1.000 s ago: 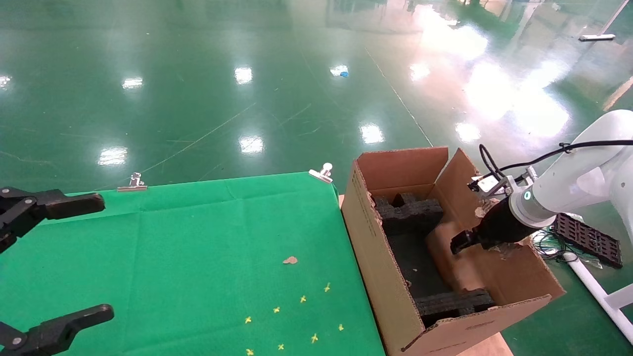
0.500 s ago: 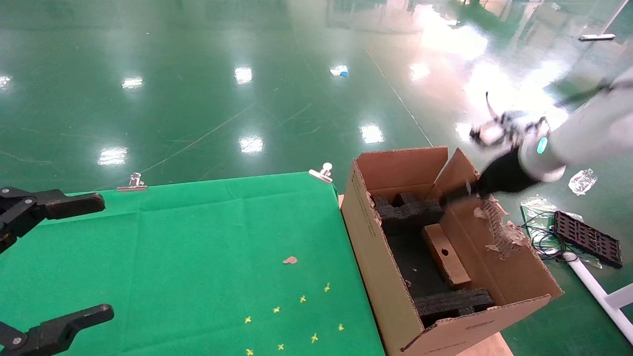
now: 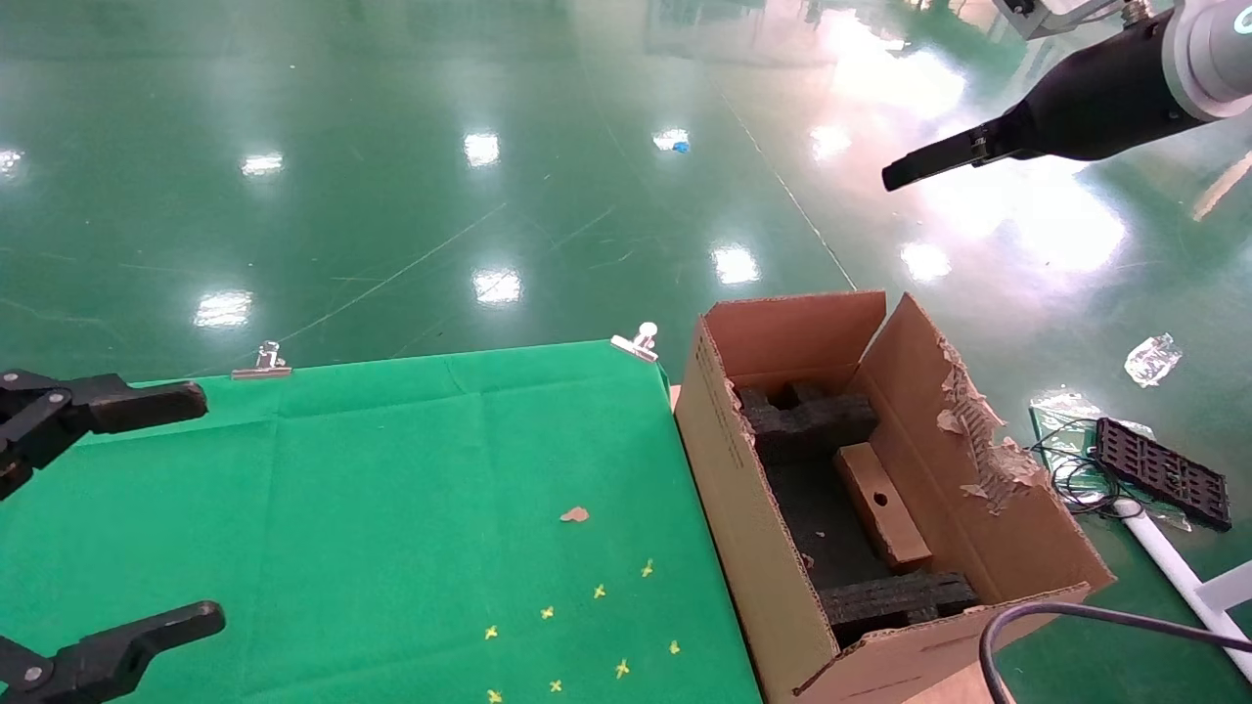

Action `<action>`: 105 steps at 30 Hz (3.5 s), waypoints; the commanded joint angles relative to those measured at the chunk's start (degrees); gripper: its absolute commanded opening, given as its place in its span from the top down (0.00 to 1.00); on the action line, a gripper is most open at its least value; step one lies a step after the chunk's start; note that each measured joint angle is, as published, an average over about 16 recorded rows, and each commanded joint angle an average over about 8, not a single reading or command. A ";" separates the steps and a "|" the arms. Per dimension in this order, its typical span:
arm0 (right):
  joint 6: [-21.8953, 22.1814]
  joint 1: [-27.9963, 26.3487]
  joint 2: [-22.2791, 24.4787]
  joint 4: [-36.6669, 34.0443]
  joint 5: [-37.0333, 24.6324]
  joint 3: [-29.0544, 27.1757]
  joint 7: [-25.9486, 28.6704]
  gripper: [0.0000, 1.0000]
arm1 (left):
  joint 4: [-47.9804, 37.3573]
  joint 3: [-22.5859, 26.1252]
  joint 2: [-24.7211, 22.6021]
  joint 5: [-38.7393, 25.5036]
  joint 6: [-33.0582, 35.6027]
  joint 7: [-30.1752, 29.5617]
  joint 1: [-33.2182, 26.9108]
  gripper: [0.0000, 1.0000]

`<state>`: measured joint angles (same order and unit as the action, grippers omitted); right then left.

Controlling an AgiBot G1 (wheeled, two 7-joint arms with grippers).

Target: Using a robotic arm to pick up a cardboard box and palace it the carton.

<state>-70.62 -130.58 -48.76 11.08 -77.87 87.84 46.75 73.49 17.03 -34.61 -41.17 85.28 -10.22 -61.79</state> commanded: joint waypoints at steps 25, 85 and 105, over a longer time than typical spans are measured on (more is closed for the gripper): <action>-4.71 21.03 5.34 21.95 11.95 -23.51 -11.74 0.00 | -0.07 0.08 0.02 0.05 -0.01 0.05 -0.04 0.00; -15.24 69.71 13.89 63.02 36.42 -72.52 -36.15 0.00 | -0.08 0.20 0.07 0.15 -0.09 0.12 -0.05 0.00; -15.06 68.96 13.76 62.42 35.98 -71.75 -35.93 0.00 | -0.08 0.20 0.07 0.15 -0.07 0.12 -0.05 0.00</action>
<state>-85.68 -61.61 -35.00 73.51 -41.88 16.08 10.82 73.41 17.23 -34.54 -41.03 85.20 -10.10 -61.85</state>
